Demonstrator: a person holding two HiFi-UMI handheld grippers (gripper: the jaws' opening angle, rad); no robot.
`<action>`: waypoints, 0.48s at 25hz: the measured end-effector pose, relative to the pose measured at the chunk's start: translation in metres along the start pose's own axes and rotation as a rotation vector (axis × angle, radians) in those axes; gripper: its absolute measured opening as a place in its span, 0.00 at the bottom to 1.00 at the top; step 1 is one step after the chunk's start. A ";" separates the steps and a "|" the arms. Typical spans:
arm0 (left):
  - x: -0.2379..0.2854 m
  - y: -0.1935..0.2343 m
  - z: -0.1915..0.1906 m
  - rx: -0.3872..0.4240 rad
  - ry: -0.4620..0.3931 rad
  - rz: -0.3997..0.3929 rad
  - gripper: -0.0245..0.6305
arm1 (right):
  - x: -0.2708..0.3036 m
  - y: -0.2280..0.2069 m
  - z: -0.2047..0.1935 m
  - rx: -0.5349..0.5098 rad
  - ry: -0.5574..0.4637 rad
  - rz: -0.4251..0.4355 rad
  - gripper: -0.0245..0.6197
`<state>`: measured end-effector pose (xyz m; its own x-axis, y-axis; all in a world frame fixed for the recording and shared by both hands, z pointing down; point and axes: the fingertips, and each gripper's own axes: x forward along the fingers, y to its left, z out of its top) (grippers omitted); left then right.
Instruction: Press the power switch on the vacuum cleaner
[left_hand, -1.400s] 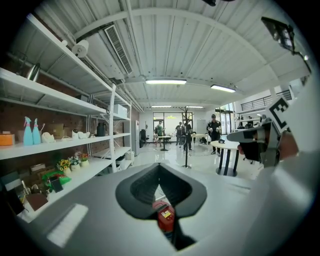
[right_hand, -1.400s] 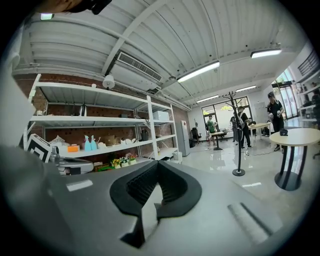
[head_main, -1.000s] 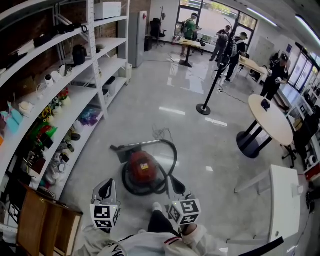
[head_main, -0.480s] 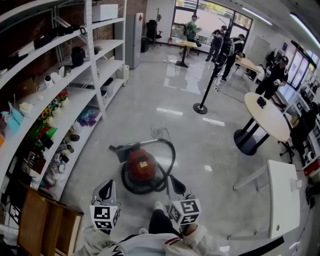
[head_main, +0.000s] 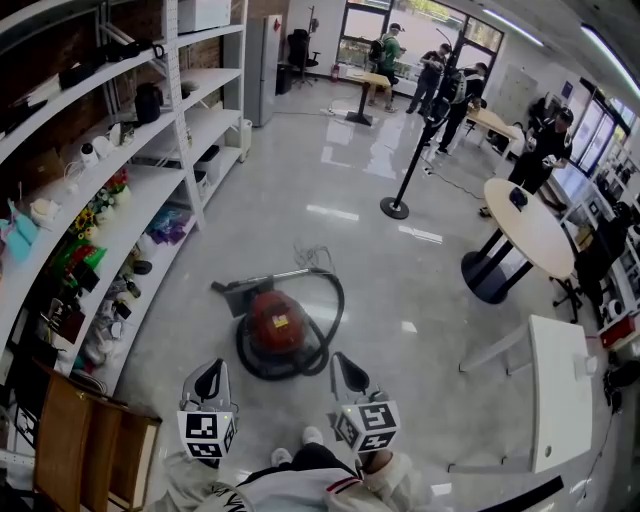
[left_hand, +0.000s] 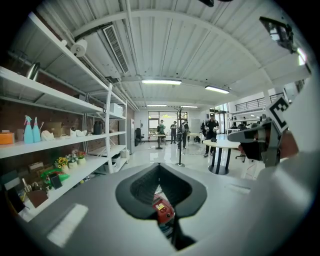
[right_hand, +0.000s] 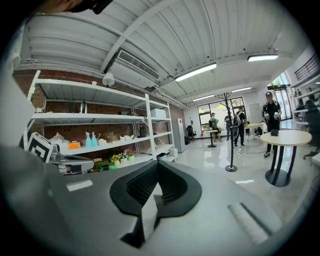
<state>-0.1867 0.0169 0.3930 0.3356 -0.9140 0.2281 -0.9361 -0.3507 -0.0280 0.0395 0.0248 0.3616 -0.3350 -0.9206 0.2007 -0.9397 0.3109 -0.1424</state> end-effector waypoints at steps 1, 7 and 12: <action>0.001 -0.001 0.000 0.002 0.001 -0.002 0.04 | 0.000 0.000 -0.001 0.000 0.002 0.002 0.04; 0.004 -0.010 0.002 0.012 0.006 -0.006 0.04 | 0.000 -0.005 -0.002 0.004 0.007 0.012 0.04; 0.004 -0.015 0.000 0.009 0.016 0.000 0.04 | -0.003 -0.009 -0.003 0.007 0.012 0.019 0.04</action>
<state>-0.1713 0.0186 0.3944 0.3340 -0.9106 0.2434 -0.9350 -0.3528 -0.0368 0.0483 0.0252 0.3654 -0.3539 -0.9115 0.2095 -0.9326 0.3268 -0.1532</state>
